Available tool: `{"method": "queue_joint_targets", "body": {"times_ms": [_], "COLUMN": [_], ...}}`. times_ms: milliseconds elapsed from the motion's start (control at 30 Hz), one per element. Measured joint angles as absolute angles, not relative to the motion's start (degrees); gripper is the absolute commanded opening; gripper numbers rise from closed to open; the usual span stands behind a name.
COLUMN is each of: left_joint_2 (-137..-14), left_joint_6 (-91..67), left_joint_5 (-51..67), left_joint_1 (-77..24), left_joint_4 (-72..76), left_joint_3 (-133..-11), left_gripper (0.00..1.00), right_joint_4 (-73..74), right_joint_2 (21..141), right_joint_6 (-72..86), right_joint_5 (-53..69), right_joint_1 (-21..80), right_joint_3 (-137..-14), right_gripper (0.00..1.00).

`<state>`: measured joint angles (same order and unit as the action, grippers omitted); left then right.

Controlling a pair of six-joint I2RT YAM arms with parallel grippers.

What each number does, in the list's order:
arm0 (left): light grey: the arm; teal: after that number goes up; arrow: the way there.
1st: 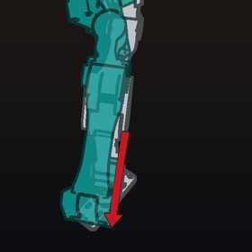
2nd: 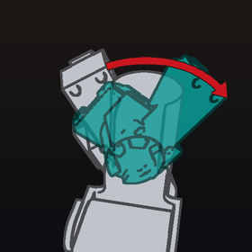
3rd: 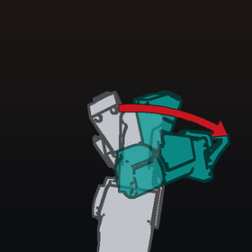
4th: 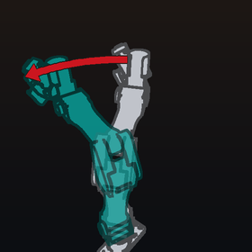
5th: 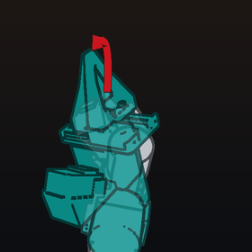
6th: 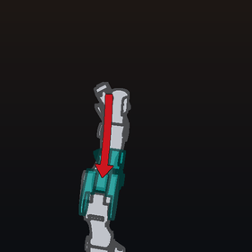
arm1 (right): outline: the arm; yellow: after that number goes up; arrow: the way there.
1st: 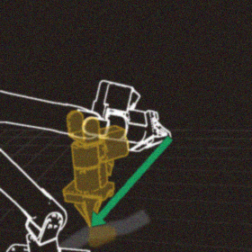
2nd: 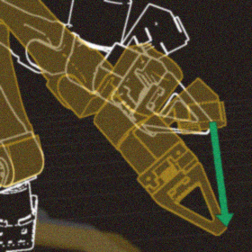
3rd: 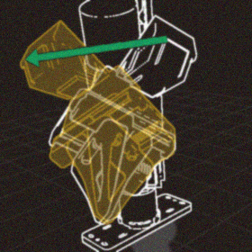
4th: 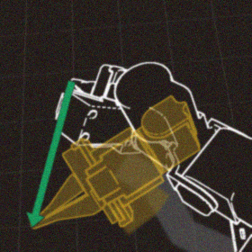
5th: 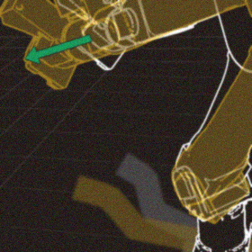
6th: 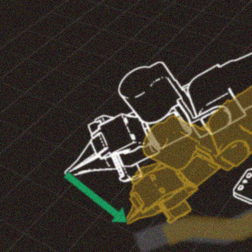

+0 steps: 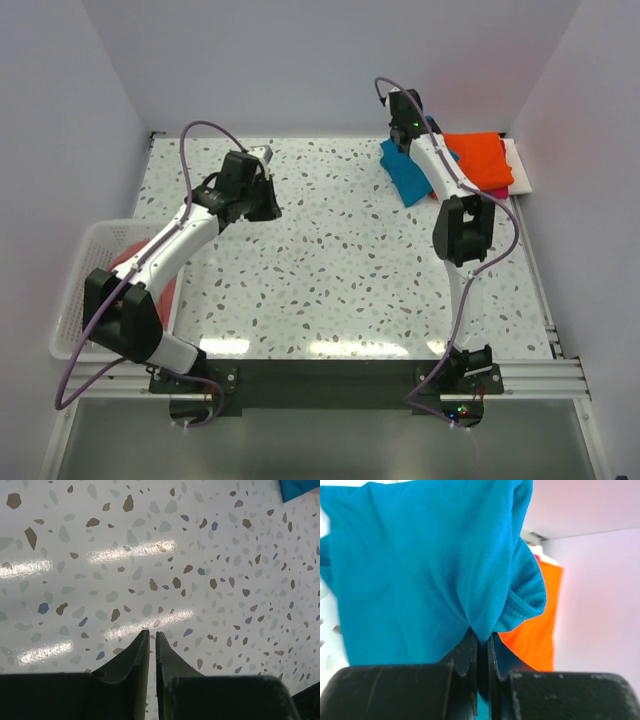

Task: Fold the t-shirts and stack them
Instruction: Neatly place the folded tshirt to the corner

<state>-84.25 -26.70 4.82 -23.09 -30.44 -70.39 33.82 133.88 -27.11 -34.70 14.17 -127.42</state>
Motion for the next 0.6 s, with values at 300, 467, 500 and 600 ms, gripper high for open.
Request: {"method": "queue_joint_targets", "body": {"times_ms": [300,467,500,600], "left_joint_2": [-88.77,-89.97,-90.06,-90.11], "left_joint_6": [-25.34,-25.26,-25.23,-25.12], "left_joint_5": [7.2,8.69,8.84,9.3], "left_joint_1": [-21.74,-21.71,-21.71,-21.71], "left_joint_4": [-29.67,-29.56,-29.56,-29.52], "left_joint_3": [-69.82,-69.82,-69.82,-69.82], "left_gripper": [0.14,0.14,0.14,0.14], "right_joint_4": [34.02,34.22,34.22,34.26], "right_joint_2": [136.42,136.53,136.53,136.51], "right_joint_6": [-30.89,-31.99,-32.05,-32.18], "right_joint_5": [-35.68,-36.12,-36.12,-36.07], "right_joint_1": [11.55,11.14,11.11,10.9], "right_joint_3": [-138.06,-138.85,-138.85,-138.82], "right_gripper": [0.0,0.0,0.0,0.0]}}
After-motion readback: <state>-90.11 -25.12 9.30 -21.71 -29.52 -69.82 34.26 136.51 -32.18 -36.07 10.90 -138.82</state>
